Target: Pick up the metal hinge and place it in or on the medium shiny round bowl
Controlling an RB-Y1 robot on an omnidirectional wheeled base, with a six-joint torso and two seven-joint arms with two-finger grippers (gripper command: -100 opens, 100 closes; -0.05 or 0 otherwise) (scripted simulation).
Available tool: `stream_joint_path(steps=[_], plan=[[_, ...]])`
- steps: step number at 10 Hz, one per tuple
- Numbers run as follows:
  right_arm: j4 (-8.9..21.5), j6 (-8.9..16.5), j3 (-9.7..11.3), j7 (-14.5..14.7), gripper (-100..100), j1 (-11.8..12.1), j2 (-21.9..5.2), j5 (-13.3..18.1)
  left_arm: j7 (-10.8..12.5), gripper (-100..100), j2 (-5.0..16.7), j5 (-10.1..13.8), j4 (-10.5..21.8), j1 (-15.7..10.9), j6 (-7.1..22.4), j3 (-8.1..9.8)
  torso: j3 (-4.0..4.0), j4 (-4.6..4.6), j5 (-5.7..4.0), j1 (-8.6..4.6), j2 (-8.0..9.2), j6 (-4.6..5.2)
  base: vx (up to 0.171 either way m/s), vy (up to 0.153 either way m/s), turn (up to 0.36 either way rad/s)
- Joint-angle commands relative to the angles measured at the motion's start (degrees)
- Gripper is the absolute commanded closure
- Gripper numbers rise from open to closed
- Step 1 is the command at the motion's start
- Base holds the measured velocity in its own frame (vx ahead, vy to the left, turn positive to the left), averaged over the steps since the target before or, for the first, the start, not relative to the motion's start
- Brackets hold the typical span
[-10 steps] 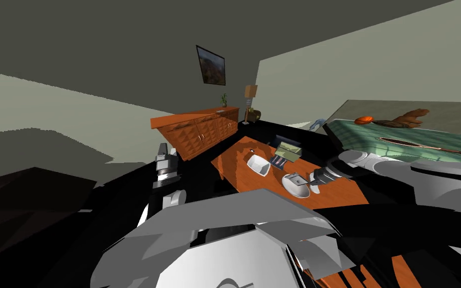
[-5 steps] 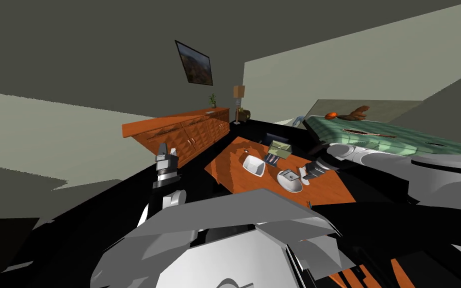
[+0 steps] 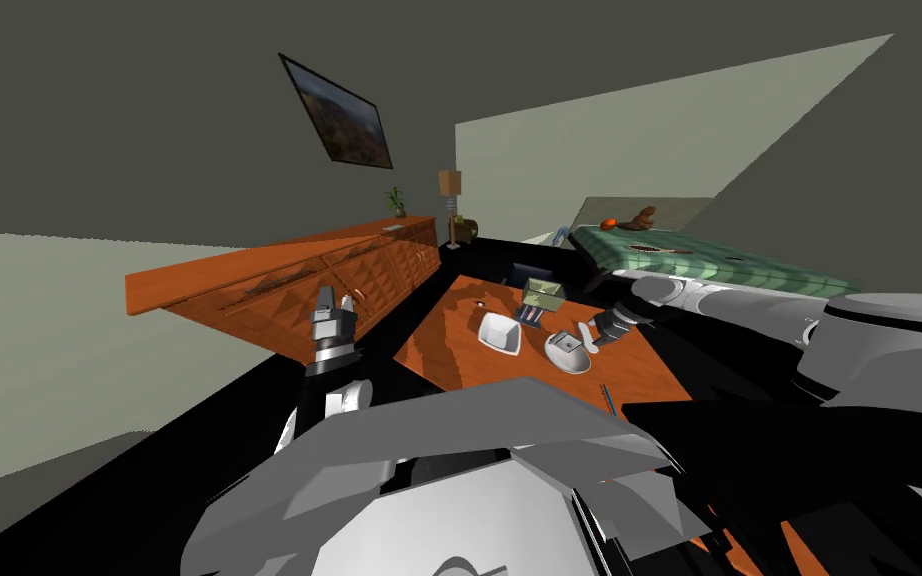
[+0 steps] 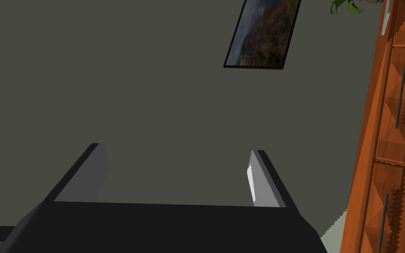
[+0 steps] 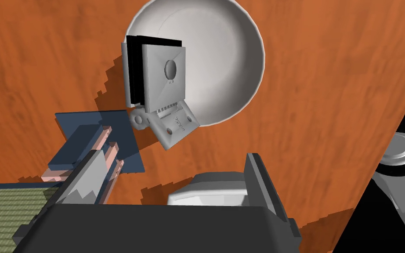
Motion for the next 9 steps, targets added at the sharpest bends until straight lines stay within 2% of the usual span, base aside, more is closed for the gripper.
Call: stream_joint_path(steps=[1, 2, 3, 4, 5, 6, 7, 9], plan=[[-2.9, -0.3, 1.0, -0.5, -100, -2.9, -1.3, 2.9, 0.0, 0, 0.0, 0.0, 0.0, 0.0, 0.0, 0.00, 0.00, 0.00, 0.00, 0.00, 0.00, 0.00, 0.163, 0.071, -0.340], [-5.2, -0.3, 1.0, -0.5, -100, -4.2, -1.3, 4.4, 0.0, 0, 0.0, 0.0, 0.0, 0.0, 0.0, 0.00, -0.08, -0.02, 0.02, 0.10, -0.18, 0.03, 0.067, 0.059, -0.303], [-5.7, -0.3, 1.0, -0.5, -100, -5.6, -1.3, 4.5, 0.0, 0, 0.0, 0.0, 0.0, 0.0, 0.0, 0.00, 0.03, 0.00, 0.01, 0.05, 0.09, -0.05, -0.042, 0.046, -0.132], [-5.7, -0.3, 1.0, -0.5, -100, -5.6, -1.3, 4.5, 0.0, 0, 0.0, 0.0, 0.0, 0.0, 0.0, -0.01, 0.21, 0.08, 0.00, -0.01, 0.37, -0.03, -0.015, 0.021, -0.060], [-8.8, -0.7, 2.0, -1.1, -100, -8.0, -1.9, 7.2, 0.0, 0, 0.0, 0.0, 0.0, 0.0, 0.0, -0.01, 0.23, 0.09, -0.02, -0.11, 0.39, -0.05, -0.022, 0.032, -0.091], [-10.0, -0.7, 2.0, -1.1, -100, -9.8, -1.9, 8.8, 0.0, 0, 0.0, 0.0, 0.0, 0.0, 0.0, 0.00, 0.25, 0.10, -0.03, -0.09, 0.43, -0.03, -0.014, 0.021, -0.060], [-10.0, -0.7, 2.0, -1.1, -100, -10.8, -1.9, 9.0, 0.0, 0, 0.0, 0.0, 0.0, 0.0, 0.0, -0.01, 0.24, 0.10, -0.02, -0.11, 0.41, -0.05, -0.008, 0.012, -0.034], [-10.0, -0.7, 2.0, -1.1, -100, -10.8, -1.9, 9.0, 0.0, 0, 0.0, 0.0, 0.0, 0.0, 0.0, 0.00, 0.24, 0.09, -0.04, -0.14, 0.42, -0.02, -0.014, 0.020, -0.058]])
